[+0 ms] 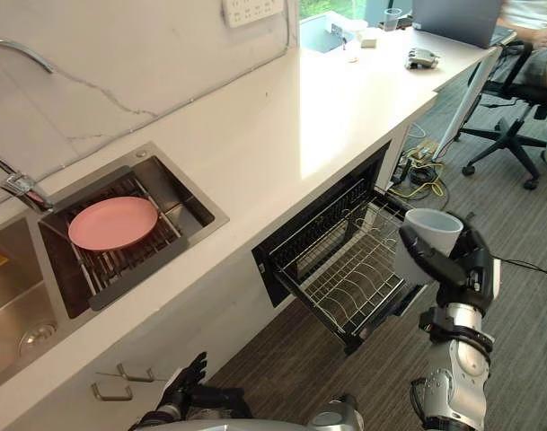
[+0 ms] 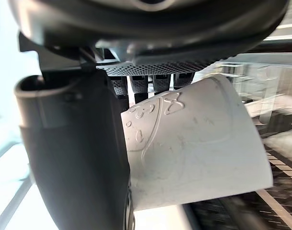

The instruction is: Walk over to the sink, pick up the cup, carry it to the dishwasher, place the cup inside the dishwasher, then close the dishwasher door

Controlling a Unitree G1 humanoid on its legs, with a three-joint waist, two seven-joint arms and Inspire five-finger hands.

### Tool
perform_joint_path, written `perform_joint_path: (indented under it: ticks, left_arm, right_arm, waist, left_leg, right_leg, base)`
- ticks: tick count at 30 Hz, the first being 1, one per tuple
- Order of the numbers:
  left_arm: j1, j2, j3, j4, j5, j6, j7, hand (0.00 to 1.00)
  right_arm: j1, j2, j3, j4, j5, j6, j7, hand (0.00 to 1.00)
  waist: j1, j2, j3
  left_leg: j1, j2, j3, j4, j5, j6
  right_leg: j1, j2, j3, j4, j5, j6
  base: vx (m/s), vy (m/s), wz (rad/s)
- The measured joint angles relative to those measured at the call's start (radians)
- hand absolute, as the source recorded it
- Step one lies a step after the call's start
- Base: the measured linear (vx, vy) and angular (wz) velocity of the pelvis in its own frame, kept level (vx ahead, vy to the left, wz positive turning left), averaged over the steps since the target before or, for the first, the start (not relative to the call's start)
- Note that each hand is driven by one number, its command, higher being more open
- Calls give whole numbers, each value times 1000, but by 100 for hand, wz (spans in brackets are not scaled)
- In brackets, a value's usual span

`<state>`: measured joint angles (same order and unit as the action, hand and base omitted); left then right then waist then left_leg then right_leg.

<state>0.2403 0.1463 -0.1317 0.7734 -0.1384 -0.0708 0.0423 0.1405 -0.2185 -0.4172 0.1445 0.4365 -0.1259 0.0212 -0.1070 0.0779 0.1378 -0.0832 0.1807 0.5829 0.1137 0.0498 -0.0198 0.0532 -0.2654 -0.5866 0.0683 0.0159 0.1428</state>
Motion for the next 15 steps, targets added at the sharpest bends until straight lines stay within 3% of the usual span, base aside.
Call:
perform_joint_path:
  ticks: [5, 15]
  left_arm:
    - [-8, -38, 109, 54, -137, 49, 35, 100]
    - [-36, -46, 145, 44, -97, 45, 30, 100]
  right_arm:
    - [8, 14, 7, 77, -77, 33, -37, 0]
    - [-85, -27, -10, 142, -166, 34, -126, 0]
  waist:
    - [14, -3, 5]
    - [39, -17, 71]
  left_leg:
    - [10, -35, -19, -50, 21, 8]
    - [-25, -69, -69, -100, 53, 18]
  right_leg:
    - [9, -19, -24, -4, 4, 6]
    - [-20, -42, -78, 35, -12, 12]
  base:
    - [34, 35, 14]
    - [-7, 28, 17]
